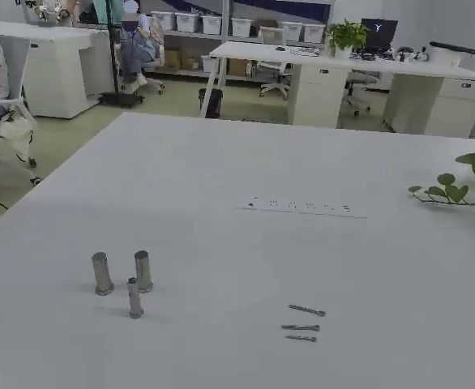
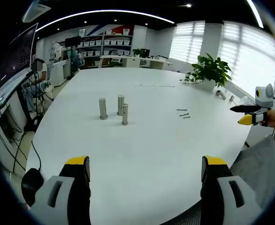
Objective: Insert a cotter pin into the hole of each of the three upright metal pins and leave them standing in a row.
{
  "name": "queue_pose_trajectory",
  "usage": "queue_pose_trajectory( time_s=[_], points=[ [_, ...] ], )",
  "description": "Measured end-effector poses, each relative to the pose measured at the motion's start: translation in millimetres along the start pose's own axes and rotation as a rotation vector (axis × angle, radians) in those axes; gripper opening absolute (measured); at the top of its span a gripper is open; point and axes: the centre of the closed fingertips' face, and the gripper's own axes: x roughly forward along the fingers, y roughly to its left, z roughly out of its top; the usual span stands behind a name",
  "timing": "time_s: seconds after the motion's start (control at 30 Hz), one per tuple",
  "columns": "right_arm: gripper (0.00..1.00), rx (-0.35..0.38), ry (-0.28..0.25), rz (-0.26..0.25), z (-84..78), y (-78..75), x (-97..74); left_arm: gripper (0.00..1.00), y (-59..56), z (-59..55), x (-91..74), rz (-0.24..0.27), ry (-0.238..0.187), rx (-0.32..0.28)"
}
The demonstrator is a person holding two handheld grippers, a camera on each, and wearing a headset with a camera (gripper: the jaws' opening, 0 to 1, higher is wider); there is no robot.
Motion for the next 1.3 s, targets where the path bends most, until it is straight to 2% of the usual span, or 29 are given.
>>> queue_pose_trajectory(
  time_s=[0.43, 0.63, 0.9, 0.97, 1.0, 1.03, 1.13, 1.3],
  points=[
    [0.94, 0.016, -0.005, 0.006, -3.3, 0.8, -0.4, 0.99, -2.0, -3.4, -1.1, 0.015, 0.019, 0.004],
    [0.93, 0.02, -0.007, 0.014, -3.0, 0.5, -0.1, 0.99, -6.7, -4.1, -2.3, 0.013, 0.026, 0.005],
    [0.94, 0.024, 0.01, 0.027, -3.7, -0.6, 3.0, 0.99, -9.7, -7.3, -0.5, 0.011, 0.033, -0.001],
    [0.95, 0.021, 0.015, 0.031, -3.3, 0.0, 3.9, 0.99, -10.8, -8.3, 0.5, 0.005, 0.035, -0.008],
    [0.96, 0.023, 0.017, 0.031, -3.4, 0.1, 4.5, 0.99, -16.2, -10.4, 1.4, -0.027, 0.045, -0.005],
    [0.97, 0.03, 0.026, 0.032, -4.6, 0.2, 5.8, 0.99, -18.4, -11.2, 2.1, -0.037, 0.05, 0.005],
    [1.0, 0.04, 0.042, 0.033, -7.6, 0.4, 8.0, 0.99, -20.8, -12.0, 4.4, -0.038, 0.054, 0.027],
    [1.0, 0.04, 0.057, 0.044, -9.4, 3.5, 9.5, 0.99, -21.5, -12.6, 6.3, -0.046, 0.057, 0.027]
  ],
)
